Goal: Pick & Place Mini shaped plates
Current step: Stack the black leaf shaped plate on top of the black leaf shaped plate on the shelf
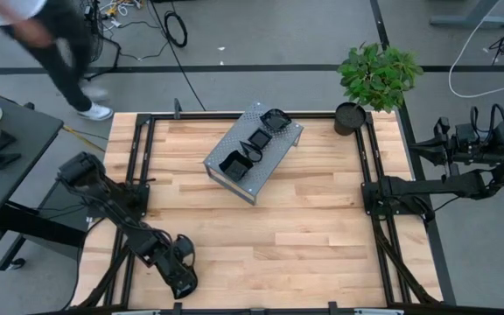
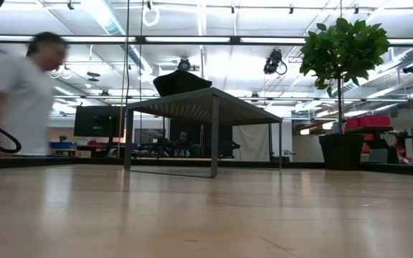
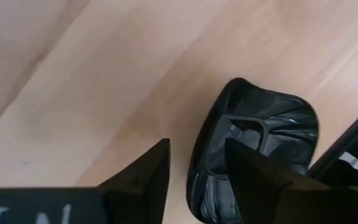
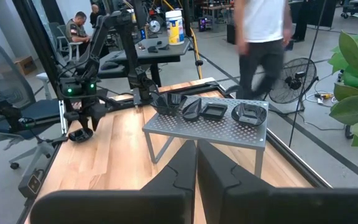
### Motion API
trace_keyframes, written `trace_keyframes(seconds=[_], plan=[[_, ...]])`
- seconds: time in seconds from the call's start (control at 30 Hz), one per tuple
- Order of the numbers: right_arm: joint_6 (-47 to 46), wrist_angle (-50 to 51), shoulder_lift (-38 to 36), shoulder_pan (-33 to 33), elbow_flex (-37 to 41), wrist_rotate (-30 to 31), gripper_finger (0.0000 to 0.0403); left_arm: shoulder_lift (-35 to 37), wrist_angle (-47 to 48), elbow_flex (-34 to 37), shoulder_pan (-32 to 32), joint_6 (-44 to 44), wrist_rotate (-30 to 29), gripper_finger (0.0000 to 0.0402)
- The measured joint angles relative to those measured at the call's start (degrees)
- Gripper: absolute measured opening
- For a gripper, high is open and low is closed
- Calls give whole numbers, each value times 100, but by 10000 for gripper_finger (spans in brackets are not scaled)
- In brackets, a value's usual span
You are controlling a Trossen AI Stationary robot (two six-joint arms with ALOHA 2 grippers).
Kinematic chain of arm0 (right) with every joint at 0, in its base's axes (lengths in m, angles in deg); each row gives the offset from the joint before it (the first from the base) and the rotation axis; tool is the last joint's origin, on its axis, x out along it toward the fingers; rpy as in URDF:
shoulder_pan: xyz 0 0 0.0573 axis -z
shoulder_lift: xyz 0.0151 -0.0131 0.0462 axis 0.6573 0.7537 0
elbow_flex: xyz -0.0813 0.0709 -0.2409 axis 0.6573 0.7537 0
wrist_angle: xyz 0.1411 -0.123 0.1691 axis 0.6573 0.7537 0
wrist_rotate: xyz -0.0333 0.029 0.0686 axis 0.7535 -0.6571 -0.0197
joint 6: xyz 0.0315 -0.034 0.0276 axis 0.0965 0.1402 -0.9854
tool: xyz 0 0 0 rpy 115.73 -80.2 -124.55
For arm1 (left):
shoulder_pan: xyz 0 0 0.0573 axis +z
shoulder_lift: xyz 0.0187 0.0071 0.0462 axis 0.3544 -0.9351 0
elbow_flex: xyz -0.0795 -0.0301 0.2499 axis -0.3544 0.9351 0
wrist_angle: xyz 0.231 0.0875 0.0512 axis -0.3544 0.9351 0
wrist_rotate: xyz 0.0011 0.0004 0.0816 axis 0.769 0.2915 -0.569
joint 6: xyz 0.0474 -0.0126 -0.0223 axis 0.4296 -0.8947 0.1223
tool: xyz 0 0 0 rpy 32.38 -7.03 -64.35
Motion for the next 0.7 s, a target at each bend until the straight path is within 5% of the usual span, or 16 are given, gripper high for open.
trace_keyframes(seconds=[0.7], plan=[[-1,0,0,0,0,0,20,-81,-72,2,0,127,107,15]])
